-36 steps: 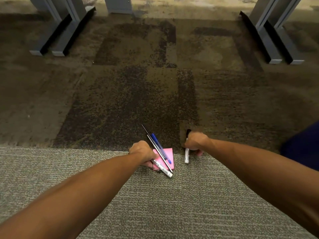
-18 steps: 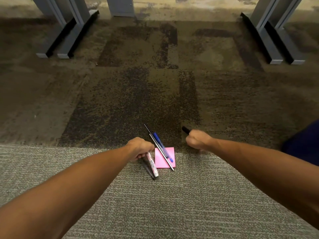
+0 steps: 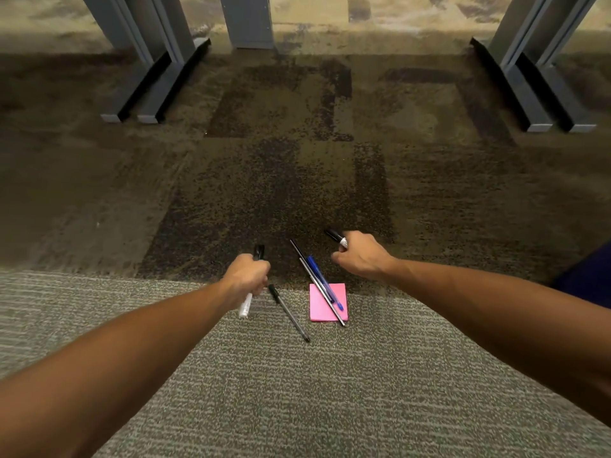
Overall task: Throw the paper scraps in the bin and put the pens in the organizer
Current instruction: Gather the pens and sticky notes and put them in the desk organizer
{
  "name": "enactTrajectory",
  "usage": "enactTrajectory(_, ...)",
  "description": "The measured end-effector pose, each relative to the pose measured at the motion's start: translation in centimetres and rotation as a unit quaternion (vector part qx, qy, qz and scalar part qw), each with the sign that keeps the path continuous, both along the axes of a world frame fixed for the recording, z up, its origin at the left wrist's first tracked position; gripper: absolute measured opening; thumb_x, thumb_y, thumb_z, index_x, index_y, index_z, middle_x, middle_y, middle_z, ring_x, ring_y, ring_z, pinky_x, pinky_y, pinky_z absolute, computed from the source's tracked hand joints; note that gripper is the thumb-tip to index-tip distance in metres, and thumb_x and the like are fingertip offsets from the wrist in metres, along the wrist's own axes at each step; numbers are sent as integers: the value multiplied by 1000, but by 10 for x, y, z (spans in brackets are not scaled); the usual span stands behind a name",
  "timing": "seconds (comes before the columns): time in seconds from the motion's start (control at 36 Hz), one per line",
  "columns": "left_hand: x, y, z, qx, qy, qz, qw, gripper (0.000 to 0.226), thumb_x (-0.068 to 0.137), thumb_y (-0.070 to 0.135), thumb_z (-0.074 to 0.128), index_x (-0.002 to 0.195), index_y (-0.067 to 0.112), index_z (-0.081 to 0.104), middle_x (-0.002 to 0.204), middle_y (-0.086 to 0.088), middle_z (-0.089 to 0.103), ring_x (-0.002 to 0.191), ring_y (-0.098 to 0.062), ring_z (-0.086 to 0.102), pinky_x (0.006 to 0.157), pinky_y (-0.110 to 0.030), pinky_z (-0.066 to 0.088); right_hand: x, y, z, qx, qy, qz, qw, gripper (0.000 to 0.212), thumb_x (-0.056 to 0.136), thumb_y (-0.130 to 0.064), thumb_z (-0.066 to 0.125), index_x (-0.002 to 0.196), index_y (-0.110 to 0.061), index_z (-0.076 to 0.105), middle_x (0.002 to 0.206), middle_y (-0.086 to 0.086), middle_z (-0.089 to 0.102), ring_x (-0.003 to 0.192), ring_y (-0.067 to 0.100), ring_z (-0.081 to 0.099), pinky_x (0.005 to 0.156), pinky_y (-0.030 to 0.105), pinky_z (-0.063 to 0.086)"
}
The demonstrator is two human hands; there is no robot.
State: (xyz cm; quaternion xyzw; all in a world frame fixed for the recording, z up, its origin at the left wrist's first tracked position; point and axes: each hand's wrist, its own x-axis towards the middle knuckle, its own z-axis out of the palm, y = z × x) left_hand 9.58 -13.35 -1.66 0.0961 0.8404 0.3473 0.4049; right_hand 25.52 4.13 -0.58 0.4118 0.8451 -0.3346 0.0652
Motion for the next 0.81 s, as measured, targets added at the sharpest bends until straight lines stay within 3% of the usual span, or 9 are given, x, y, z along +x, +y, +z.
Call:
enactTrajectory(0.11, 8, -10, -8, -53, 22, -16, 998, 9, 82, 8, 63, 81, -1, 64, 71, -13, 61, 58, -22, 51, 52, -28, 38, -10, -7, -3, 0, -10, 6, 1000, 27, 83, -35, 64, 99, -14, 64, 95, 10, 65, 77, 25, 62, 62, 27, 43)
enactTrajectory(0.28, 19, -9, -15, -102, 53, -29, 993, 34, 80, 27, 79, 98, 1, 68, 91, -13, 73, 84, -26, 70, 65, -32, 52, -22, -10, -9, -6, -42, 22, 999, 27, 85, -27, 66, 106, -9, 69, 101, 11, 69, 86, 25, 68, 64, 29, 49)
enactTrajectory(0.39, 26, -10, -17, -135, 58, -42, 988, 34, 80, 36, 80, 89, 4, 72, 72, -6, 73, 58, -13, 64, 52, -25, 46, -24, -9, -16, -6, -58, 24, 998, 27, 84, -26, 68, 104, -8, 71, 101, 12, 71, 89, 27, 70, 70, 30, 55)
enactTrajectory(0.5, 29, -10, -21, -141, 46, -42, 988, 43, 77, 40, 81, 97, 4, 69, 90, -10, 75, 54, -10, 64, 49, -23, 48, -23, -11, -26, -11, -80, 21, 997, 35, 81, -34, 75, 105, -9, 68, 99, 11, 69, 89, 27, 68, 64, 29, 49)
enactTrajectory(0.58, 30, -8, -25, -145, 41, -46, 988, 44, 76, 43, 81, 98, 6, 68, 84, -7, 75, 57, -9, 65, 50, -24, 44, -24, -12, -33, -12, -89, 24, 996, 38, 80, -40, 76, 103, -11, 66, 98, 9, 67, 88, 27, 68, 64, 30, 50)
enactTrajectory(0.69, 32, -3, -30, -146, 31, -43, 988, 41, 75, 38, 83, 94, 5, 68, 84, -7, 76, 63, -14, 71, 62, -26, 55, -25, -13, -41, -6, -100, 41, 994, 40, 79, -45, 77, 99, -13, 65, 96, 9, 66, 86, 27, 67, 64, 30, 47)
enactTrajectory(0.81, 34, 1, -35, -152, 36, -50, 986, 32, 74, 29, 86, 87, 4, 71, 76, -7, 76, 57, -13, 70, 58, -24, 55, -27, -14, -46, -2, -105, 51, 993, 35, 80, -44, 77, 94, -16, 62, 92, 7, 65, 82, 27, 66, 63, 30, 47)
